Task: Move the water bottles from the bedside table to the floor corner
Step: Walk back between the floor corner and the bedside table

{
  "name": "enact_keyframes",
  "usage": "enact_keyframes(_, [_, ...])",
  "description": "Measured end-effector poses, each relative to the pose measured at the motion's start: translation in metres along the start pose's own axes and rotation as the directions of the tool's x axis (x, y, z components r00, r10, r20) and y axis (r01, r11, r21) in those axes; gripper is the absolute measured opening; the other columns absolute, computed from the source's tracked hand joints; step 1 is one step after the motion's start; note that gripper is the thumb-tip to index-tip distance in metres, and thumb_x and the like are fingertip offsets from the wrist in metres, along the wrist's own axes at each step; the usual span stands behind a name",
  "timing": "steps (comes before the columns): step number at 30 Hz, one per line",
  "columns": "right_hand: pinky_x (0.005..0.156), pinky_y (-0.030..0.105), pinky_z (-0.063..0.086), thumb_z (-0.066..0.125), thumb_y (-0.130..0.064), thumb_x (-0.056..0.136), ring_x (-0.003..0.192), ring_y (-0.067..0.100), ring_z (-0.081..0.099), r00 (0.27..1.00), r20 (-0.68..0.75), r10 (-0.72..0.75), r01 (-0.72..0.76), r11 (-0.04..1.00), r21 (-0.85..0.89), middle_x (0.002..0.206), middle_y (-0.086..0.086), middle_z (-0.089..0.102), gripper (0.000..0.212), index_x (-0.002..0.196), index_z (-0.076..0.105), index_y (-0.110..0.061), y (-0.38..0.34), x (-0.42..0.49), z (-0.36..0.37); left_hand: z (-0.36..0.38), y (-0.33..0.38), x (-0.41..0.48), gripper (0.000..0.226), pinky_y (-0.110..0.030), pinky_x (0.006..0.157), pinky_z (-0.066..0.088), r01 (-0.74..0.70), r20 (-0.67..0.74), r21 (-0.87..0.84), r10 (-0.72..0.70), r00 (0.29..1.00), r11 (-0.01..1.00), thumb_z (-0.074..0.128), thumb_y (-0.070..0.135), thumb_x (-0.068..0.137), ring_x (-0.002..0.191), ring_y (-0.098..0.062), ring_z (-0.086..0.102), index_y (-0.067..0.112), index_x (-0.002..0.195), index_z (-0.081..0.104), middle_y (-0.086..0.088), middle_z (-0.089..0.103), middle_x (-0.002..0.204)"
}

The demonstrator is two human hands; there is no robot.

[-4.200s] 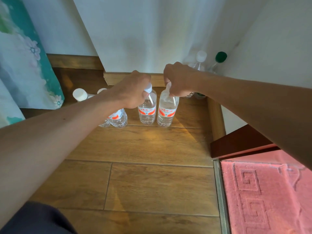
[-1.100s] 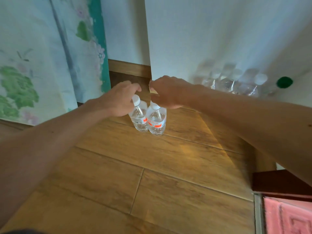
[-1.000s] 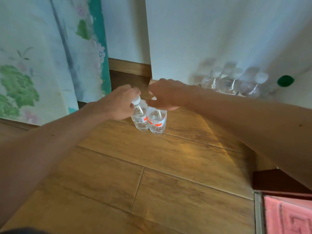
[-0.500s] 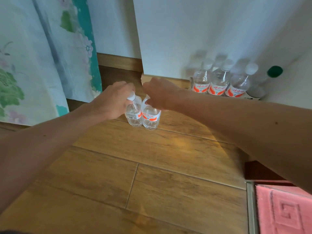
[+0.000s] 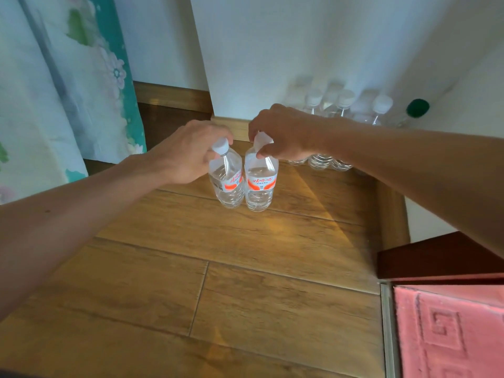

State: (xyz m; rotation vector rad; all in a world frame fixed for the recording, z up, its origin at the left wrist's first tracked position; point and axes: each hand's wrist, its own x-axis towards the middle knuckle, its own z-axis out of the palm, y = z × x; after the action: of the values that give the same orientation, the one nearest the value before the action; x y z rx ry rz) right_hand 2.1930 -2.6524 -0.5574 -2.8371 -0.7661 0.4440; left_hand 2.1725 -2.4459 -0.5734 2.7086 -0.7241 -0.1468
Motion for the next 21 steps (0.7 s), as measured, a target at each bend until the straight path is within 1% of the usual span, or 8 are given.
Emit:
enact_keyframes(3, [0.094,0.034,0.037,0.066,-0.037,0.090,0.122,0.026,0.046,1.000,0.014,0.011,-0.011,1.000,-0.001,0.133,0.002,0.049,0.036,0.123,0.057,-0.026,0.007,-0.006,0.002,0.002,0.007,0.004,0.038,-0.015,0.070,0.036,-0.038,0.016,-0.021,0.038,0.999,0.999,0.067,-0.003,0.084,0.094,-0.010,0.050,0.015,0.116,0.064,-0.005,0.063,0.115])
enact_keyframes(6, [0.096,0.034,0.037,0.065,-0.036,0.091,0.125,0.025,0.044,1.000,0.024,0.017,-0.017,1.000,-0.005,0.134,0.001,0.049,0.038,0.127,0.056,-0.025,0.012,-0.012,0.003,0.005,0.011,0.007,0.040,-0.014,0.072,0.038,-0.069,0.041,-0.026,0.070,0.997,0.997,0.067,-0.006,0.082,0.098,-0.012,0.053,0.017,0.115,0.064,-0.004,0.063,0.115])
enact_keyframes(9, [0.095,0.033,0.037,0.066,-0.036,0.091,0.125,0.025,0.045,0.999,0.033,0.018,-0.018,1.000,-0.003,0.134,0.002,0.050,0.040,0.128,0.056,-0.024,0.016,-0.017,0.006,0.006,0.013,0.008,0.041,-0.021,0.080,0.045,-0.090,0.053,-0.029,0.091,0.994,0.996,0.067,-0.008,0.081,0.103,-0.015,0.055,0.017,0.113,0.064,-0.003,0.063,0.115])
enact_keyframes(12, [0.095,0.035,0.040,0.068,-0.037,0.089,0.122,0.027,0.049,0.999,0.033,0.028,-0.028,1.000,0.005,0.132,0.004,0.052,0.039,0.125,0.057,-0.026,0.019,-0.018,0.011,0.007,0.017,0.009,0.039,-0.026,0.081,0.048,-0.122,0.079,-0.049,0.126,0.989,0.991,0.066,-0.010,0.081,0.101,-0.016,0.056,0.014,0.112,0.065,-0.004,0.063,0.112])
enact_keyframes(15, [0.093,0.035,0.041,0.068,-0.036,0.089,0.121,0.028,0.049,0.999,0.034,0.035,-0.036,0.999,0.017,0.132,0.004,0.051,0.039,0.125,0.058,-0.025,0.020,-0.019,0.012,0.009,0.020,0.009,0.039,-0.035,0.084,0.053,-0.145,0.105,-0.051,0.149,0.983,0.988,0.066,-0.011,0.081,0.101,-0.018,0.057,0.015,0.111,0.066,-0.003,0.063,0.111])
enact_keyframes(16, [0.092,0.035,0.041,0.067,-0.036,0.089,0.121,0.028,0.049,0.999,0.037,0.036,-0.036,0.999,0.020,0.133,0.004,0.051,0.039,0.126,0.058,-0.025,0.020,-0.020,0.013,0.010,0.020,0.009,0.039,-0.036,0.085,0.053,-0.148,0.112,-0.050,0.153,0.982,0.988,0.067,-0.011,0.080,0.101,-0.018,0.057,0.015,0.110,0.066,-0.003,0.063,0.110])
enact_keyframes(21, [0.096,0.041,0.045,0.066,-0.035,0.091,0.120,0.028,0.050,0.998,0.049,0.031,-0.032,0.999,0.012,0.130,0.005,0.051,0.036,0.124,0.058,-0.023,0.019,-0.024,0.014,0.015,0.023,0.012,0.035,-0.031,0.079,0.054,-0.168,0.124,-0.061,0.175,0.977,0.984,0.071,-0.008,0.078,0.096,-0.019,0.059,0.011,0.107,0.067,-0.005,0.065,0.106])
